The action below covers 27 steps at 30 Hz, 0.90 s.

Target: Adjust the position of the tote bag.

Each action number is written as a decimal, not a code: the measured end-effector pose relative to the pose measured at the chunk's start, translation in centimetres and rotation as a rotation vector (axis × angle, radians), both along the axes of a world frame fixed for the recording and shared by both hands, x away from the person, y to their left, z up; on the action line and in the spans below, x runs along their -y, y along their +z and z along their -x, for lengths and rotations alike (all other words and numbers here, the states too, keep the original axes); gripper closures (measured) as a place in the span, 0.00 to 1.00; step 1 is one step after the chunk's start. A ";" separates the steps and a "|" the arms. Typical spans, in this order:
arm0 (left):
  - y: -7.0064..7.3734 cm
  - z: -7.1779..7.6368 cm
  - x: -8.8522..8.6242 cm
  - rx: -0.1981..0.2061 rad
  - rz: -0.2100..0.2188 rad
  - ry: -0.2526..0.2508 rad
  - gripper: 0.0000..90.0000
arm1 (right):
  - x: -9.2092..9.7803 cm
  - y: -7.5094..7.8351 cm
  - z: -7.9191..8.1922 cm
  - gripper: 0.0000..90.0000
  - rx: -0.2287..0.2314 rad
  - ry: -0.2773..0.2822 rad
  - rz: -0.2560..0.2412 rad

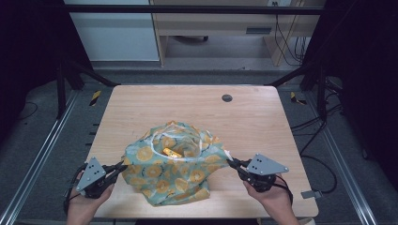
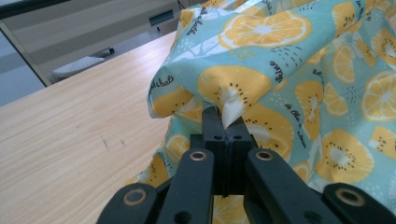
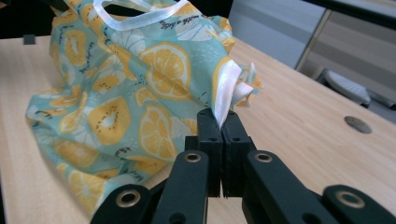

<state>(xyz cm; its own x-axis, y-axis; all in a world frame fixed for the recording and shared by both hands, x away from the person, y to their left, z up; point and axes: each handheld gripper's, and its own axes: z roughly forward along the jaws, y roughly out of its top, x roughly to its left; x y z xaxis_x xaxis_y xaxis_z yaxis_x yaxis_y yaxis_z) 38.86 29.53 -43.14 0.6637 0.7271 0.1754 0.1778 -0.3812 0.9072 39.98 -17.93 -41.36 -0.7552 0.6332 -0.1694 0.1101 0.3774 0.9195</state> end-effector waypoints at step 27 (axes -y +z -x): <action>-1.4 0.7 -0.1 -0.085 -0.098 -0.054 1.00 | 0.4 -1.5 2.0 0.99 -0.064 0.125 0.044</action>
